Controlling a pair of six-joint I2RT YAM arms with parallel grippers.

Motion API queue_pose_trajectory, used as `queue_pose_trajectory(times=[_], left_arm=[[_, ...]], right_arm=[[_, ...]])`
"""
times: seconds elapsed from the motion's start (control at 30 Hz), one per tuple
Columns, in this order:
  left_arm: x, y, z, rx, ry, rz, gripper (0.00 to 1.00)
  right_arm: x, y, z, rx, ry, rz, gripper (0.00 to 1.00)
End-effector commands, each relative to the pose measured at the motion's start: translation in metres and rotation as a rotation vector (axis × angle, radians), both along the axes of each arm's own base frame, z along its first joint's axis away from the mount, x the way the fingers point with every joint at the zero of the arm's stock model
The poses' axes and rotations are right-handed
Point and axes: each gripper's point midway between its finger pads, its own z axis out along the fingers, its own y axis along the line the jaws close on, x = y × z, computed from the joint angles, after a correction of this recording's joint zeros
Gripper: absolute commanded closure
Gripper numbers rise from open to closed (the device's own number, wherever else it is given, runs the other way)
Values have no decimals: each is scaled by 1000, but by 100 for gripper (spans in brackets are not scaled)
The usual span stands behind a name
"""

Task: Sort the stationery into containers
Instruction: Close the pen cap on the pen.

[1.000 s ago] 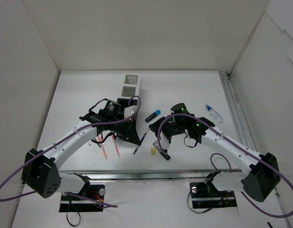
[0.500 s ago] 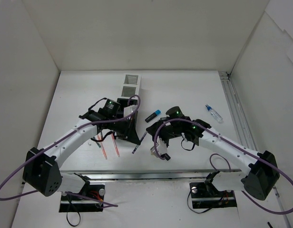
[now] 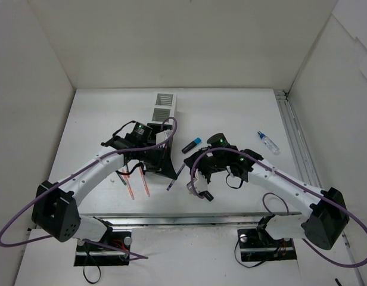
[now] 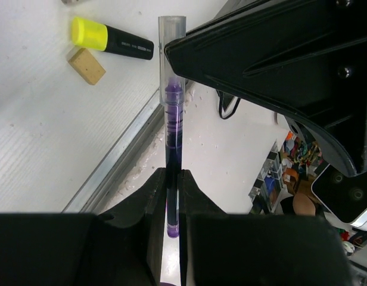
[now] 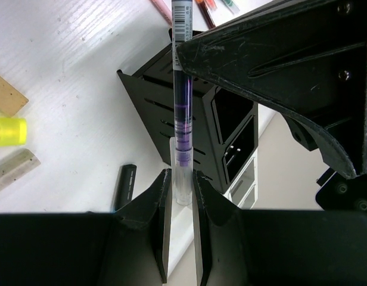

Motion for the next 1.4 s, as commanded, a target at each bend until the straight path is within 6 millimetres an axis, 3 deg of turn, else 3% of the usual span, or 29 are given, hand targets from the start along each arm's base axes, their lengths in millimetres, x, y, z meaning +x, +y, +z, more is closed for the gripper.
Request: queue_pose_trajectory(times=[0.0, 0.17, 0.33, 0.57, 1.03, 1.37], left_arm=[[61, -21, 66, -180, -381, 91, 100], [91, -18, 75, -172, -511, 192, 100], [101, -27, 80, -212, -527, 180, 100], [105, -39, 83, -250, -536, 145, 100], [104, -42, 100, -236, -552, 108, 100], [92, -44, 97, -223, -538, 70, 100]], right_arm=[[-43, 26, 19, 100, 124, 159, 100], [-56, 30, 38, 160, 187, 182, 100], [-72, 34, 48, 189, 218, 227, 100], [-81, 39, 46, 171, 197, 247, 100], [-78, 29, 35, 109, 89, 257, 100], [-50, 27, 44, 68, 33, 133, 100]])
